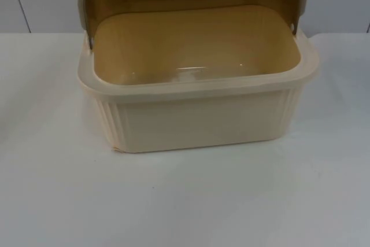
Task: Open the box lid with the left hand, place the block into the box with the right hand, then close the box lid with the left hand.
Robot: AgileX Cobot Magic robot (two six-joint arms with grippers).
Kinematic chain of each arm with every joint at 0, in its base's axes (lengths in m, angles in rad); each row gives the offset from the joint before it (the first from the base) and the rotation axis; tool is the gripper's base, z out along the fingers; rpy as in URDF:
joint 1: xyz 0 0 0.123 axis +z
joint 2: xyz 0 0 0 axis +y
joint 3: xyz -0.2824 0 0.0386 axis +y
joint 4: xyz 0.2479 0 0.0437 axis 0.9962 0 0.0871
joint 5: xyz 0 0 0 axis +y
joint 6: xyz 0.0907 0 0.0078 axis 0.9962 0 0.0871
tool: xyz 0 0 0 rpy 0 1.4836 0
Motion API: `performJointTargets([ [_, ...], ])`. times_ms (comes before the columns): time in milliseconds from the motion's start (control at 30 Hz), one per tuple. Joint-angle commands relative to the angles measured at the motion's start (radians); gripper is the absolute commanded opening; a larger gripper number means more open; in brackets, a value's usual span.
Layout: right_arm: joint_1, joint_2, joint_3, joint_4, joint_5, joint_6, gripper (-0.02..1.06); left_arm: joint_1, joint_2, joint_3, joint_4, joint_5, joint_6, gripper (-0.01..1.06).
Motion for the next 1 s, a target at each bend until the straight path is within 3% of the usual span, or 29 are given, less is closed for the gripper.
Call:
performJointTargets([
  [0, -0.005, -0.009, 0.0, 0.004, -0.001, -0.009, 1.05, -0.007, 0.013, -0.002, -0.01, -0.001, -0.014, 0.0],
  [600, -0.005, -0.009, 0.0, 0.004, 0.001, -0.001, 1.05, -0.007, 0.024, -0.002, 0.043, 0.122, -0.022, 0.0],
  [867, -0.005, -0.009, 0.0, 0.03, 0.008, -0.001, 1.05, -0.007, 0.001, 0.003, 0.041, 0.099, -0.081, 0.0],
  [967, -0.005, -0.009, 0.0, 0.032, 0.008, -0.001, 1.05, -0.015, -0.024, 0.08, 0.041, 0.061, -0.077, 0.0],
])
